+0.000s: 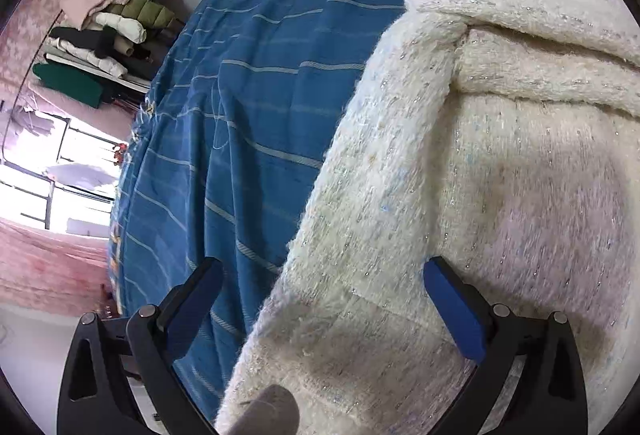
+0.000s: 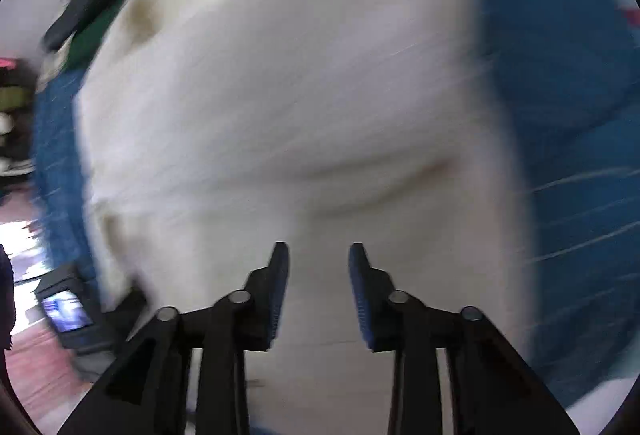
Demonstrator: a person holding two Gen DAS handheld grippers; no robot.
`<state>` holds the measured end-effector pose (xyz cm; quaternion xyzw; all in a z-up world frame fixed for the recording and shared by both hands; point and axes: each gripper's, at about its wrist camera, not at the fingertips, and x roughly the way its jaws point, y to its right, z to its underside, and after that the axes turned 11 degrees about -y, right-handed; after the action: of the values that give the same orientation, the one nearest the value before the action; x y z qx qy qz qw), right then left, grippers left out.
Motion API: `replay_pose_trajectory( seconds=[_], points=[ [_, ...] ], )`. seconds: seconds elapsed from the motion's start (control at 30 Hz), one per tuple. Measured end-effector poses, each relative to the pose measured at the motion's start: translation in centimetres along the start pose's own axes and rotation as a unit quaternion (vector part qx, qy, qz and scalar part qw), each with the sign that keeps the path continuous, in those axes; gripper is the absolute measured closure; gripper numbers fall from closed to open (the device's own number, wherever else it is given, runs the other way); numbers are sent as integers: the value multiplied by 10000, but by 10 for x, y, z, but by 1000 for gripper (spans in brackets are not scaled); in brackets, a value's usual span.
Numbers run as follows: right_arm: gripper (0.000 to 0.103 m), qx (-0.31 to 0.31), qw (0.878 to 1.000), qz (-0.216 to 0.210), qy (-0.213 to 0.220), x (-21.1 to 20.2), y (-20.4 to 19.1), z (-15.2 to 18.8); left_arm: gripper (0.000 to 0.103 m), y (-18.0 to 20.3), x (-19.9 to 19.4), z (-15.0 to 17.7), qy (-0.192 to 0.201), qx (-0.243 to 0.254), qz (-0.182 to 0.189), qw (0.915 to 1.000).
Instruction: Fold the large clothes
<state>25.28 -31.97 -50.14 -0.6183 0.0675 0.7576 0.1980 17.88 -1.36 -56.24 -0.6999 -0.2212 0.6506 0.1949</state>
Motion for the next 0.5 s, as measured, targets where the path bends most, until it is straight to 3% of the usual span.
replay_pose_trajectory(
  seconds=[0.03, 0.13, 0.2, 0.3, 0.33, 0.4, 0.5],
  points=[
    [66, 33, 9995, 315, 30, -7, 18, -8, 0, -4, -4, 0, -68, -101, 39, 9999],
    [66, 10, 9980, 598, -217, 4, 60, -37, 0, -19, -24, 4, -144, -506, 509, 9973],
    [66, -169, 9981, 460, -363, 19, 70, -56, 0, -15, -48, 10, -77, -613, 795, 9949],
    [66, -406, 9979, 183, -469, 36, 71, -75, 0, 22, -83, 22, 47, -331, 1094, 9934],
    [66, -433, 9977, 117, -503, 40, 72, -79, 0, 45, -92, 26, 139, -154, 1043, 9943],
    [67, -477, 9975, -82, -517, 42, 78, -84, 0, 91, -97, 30, 259, 116, 567, 9980],
    [75, -565, 9979, -139, -290, 43, 90, -85, 0, 120, -85, 25, 36, -52, 53, 10000]
  ],
)
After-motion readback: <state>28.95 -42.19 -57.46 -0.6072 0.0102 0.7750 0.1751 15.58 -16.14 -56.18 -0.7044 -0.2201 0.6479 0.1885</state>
